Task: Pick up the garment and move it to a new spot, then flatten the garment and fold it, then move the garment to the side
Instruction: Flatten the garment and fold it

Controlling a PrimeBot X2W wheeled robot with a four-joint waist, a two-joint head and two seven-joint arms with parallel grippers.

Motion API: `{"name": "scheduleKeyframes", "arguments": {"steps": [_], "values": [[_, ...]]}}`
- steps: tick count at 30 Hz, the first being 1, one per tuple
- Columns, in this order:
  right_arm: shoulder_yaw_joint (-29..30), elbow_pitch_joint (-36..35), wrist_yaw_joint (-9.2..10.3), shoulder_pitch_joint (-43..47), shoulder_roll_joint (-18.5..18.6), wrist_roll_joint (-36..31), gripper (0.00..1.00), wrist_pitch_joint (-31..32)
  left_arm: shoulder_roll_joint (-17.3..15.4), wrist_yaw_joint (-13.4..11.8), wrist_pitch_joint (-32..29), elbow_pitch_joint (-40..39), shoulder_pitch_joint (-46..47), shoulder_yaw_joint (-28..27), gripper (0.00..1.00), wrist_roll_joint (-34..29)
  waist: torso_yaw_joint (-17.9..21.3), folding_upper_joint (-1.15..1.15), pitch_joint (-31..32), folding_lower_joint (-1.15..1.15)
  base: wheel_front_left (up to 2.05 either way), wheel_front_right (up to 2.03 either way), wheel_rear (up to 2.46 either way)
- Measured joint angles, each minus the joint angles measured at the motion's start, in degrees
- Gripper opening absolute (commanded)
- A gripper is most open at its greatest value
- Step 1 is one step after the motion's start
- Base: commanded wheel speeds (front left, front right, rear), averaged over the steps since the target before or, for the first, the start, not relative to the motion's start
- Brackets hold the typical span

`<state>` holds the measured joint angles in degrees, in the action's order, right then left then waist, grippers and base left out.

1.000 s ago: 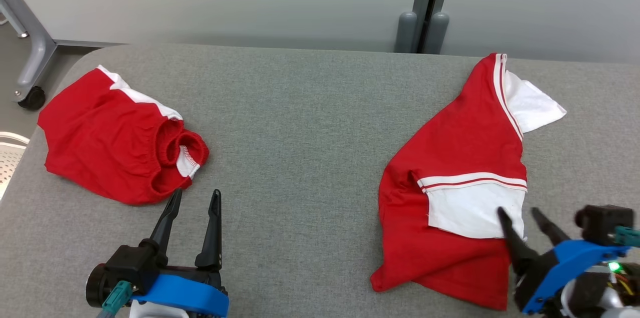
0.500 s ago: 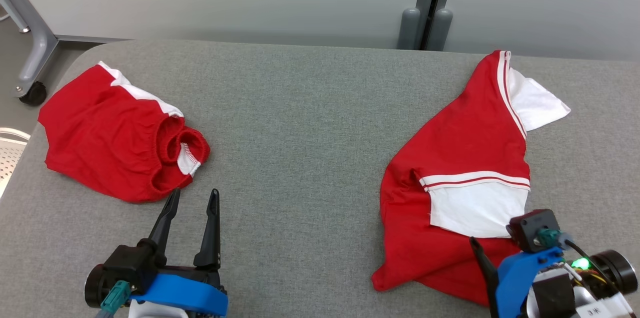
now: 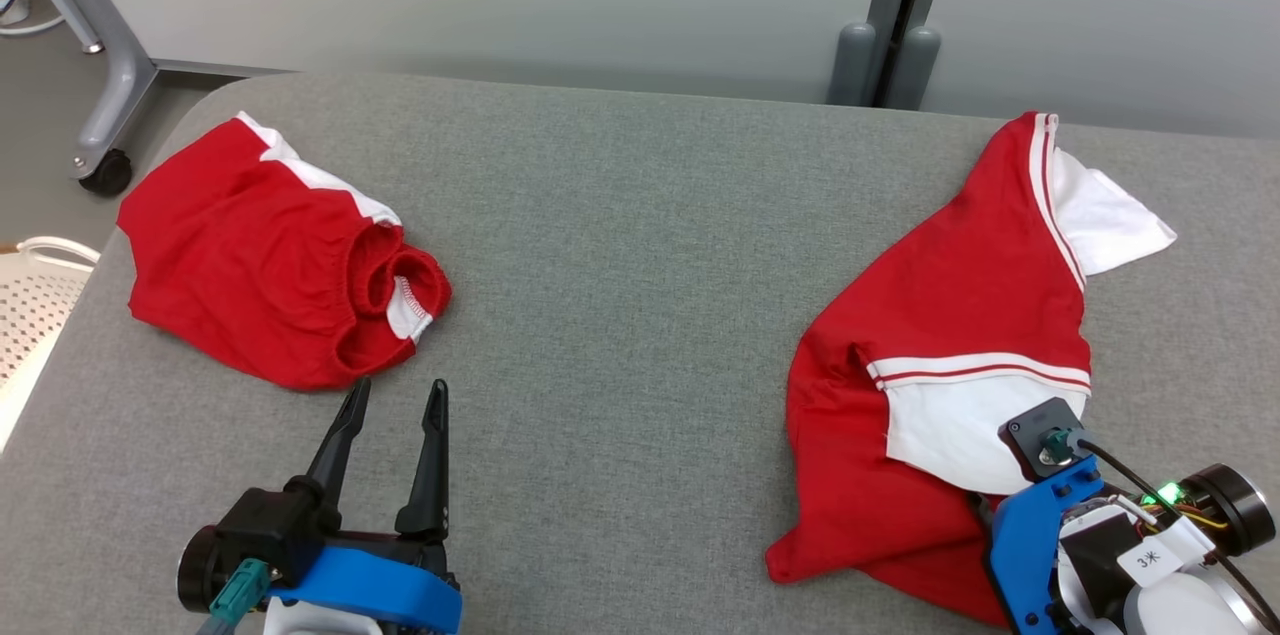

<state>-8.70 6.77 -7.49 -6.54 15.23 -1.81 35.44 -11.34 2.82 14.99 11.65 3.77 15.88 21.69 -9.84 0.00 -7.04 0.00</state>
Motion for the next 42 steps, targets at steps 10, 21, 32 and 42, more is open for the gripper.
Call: {"name": "scheduleKeyframes", "arguments": {"steps": [10, 21, 32, 42], "values": [[0.7, 4.8, 0.00, -3.4, 0.5, -0.3, 1.00, -3.4, -0.1, 0.0, 0.0, -0.2, -0.1, 0.0, 1.00, 0.1, -0.8, 0.00, -0.7, 0.00, 0.00, 0.00, 0.00], [3.5, 7.7, -0.01, -8.2, -1.6, -1.2, 0.00, -13.0, -0.1, -0.3, 0.0, -0.4, 0.2, -0.2, 1.00, 0.1, -1.0, 0.00, -1.5, 0.00, 0.00, 0.00, 0.00], [-0.3, 11.2, 0.00, -25.3, -2.5, -1.6, 0.00, -24.0, -0.1, -0.5, 0.0, -1.0, 0.9, -0.4, 1.00, 0.2, -0.5, 0.00, -2.4, 0.01, 0.00, 0.00, 0.00], [-0.7, 21.9, 0.00, -47.7, -4.6, -1.2, 0.00, -35.2, 0.7, -0.2, 0.1, -0.9, 1.4, -0.3, 1.00, -0.2, -2.0, 0.00, -4.0, 0.01, 0.00, 0.00, 0.00]]}}
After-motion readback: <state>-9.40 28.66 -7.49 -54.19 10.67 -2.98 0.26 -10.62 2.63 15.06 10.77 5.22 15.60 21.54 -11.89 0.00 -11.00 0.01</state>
